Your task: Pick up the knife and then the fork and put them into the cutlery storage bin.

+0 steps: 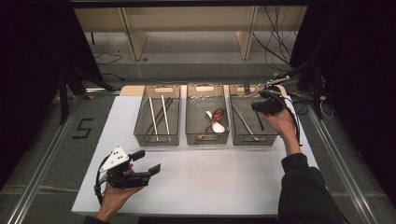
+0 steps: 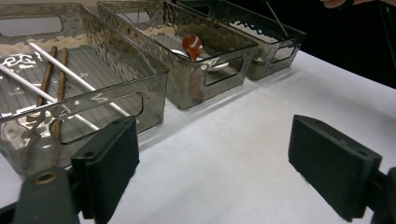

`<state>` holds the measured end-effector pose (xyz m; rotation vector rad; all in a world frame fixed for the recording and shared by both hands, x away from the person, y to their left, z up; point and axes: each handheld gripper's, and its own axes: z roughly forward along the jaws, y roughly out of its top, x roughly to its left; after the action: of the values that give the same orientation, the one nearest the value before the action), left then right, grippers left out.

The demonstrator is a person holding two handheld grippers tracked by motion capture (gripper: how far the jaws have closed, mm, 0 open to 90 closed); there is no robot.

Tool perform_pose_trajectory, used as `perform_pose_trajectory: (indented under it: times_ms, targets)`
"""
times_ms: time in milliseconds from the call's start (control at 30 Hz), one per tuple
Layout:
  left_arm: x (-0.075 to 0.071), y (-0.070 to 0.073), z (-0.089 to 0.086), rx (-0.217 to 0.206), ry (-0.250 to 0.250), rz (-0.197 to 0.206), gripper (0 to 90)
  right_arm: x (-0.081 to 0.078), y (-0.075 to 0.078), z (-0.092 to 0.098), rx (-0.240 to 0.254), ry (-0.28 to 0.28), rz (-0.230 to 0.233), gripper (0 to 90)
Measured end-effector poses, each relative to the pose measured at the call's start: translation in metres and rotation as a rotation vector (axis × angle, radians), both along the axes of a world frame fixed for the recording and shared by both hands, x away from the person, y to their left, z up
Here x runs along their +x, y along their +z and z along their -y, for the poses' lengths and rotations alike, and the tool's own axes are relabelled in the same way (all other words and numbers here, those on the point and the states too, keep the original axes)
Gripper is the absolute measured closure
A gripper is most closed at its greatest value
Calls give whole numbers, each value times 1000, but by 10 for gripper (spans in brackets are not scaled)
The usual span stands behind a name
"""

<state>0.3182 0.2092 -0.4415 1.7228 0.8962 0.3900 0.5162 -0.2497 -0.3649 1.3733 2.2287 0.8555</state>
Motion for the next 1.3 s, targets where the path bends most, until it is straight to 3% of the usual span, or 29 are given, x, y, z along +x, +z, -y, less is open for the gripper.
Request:
perform_pose_trajectory:
  times_ms: [700, 1300]
  targets:
    - [0, 0, 0, -1, -1, 1, 158, 1, -22, 2, -8, -11, -24, 844]
    - [0, 0, 0, -2, 1, 3, 159, 1, -32, 1, -10, -6, -50, 823]
